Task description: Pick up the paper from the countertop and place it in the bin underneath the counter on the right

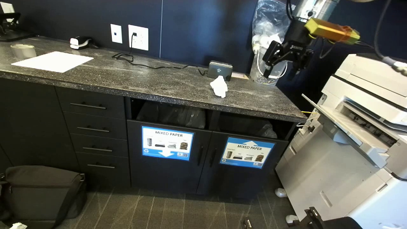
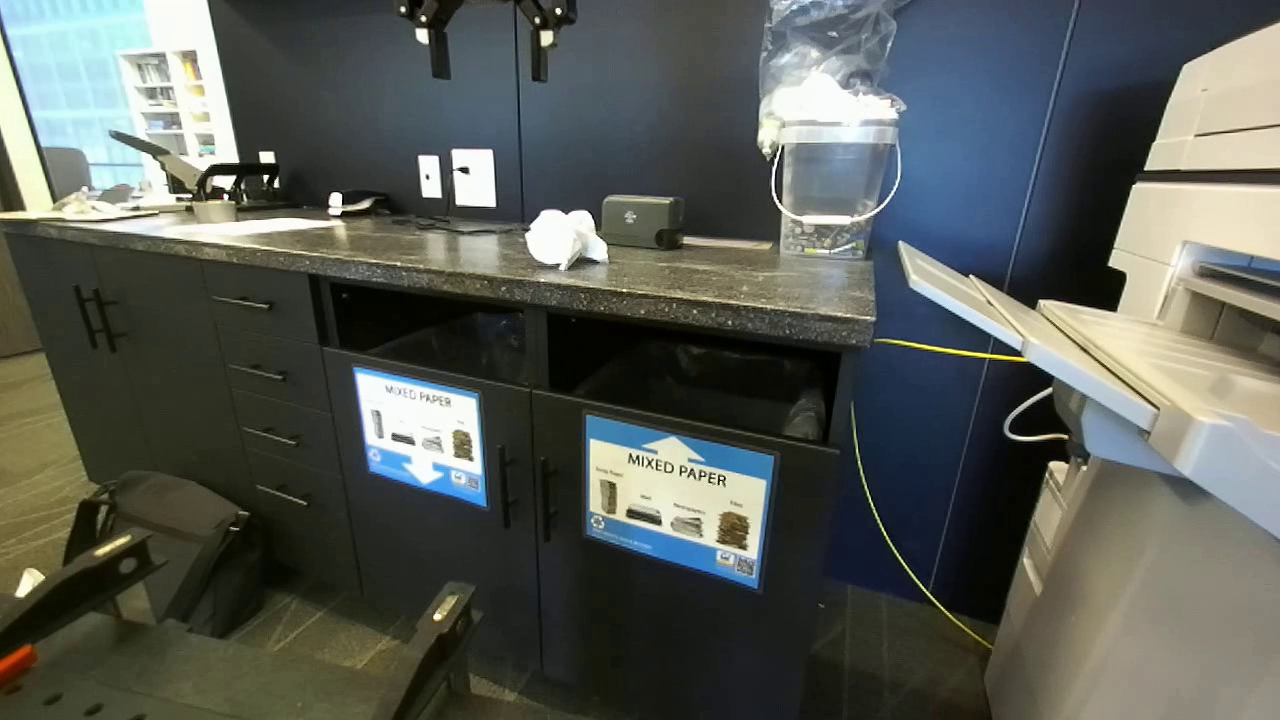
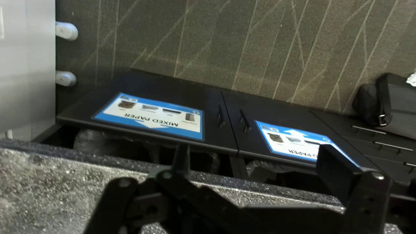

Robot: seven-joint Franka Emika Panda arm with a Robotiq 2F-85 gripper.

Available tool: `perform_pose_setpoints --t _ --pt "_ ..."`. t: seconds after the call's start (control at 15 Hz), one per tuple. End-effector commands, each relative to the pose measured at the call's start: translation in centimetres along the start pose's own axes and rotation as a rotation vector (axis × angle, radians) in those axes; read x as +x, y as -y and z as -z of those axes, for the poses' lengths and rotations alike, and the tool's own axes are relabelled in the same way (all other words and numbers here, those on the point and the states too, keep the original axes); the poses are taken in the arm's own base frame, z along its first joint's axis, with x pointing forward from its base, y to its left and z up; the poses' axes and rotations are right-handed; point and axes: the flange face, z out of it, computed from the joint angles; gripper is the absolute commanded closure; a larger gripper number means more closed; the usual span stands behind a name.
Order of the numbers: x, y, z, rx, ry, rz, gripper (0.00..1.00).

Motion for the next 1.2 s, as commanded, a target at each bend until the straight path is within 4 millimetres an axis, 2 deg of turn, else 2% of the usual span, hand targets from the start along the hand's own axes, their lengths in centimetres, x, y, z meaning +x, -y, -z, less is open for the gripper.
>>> perform_pose_setpoints --t 0.0,0.2,0.4,0.67,0.73,0.8,1.13 --pt "7.4 3.4 -0.9 -0.005 0.02 0.147 0.0" --pt "12.0 7.0 -3.1 0.011 0.027 0.243 0.0" --pt "16.7 8.7 -4.8 0.01 -0.038 0.174 0.0" --pt "22.2 8.7 -7.4 0.017 -0.125 -0.004 0.0" --pt "23.4 8.8 -8.7 0.018 -0.133 -0.032 0.0" --pt "24.4 8.6 -9.2 0.02 -0.138 -0.061 0.0" --pt "28.2 8.3 -14.8 -0.013 -0.135 -0.172 0.0"
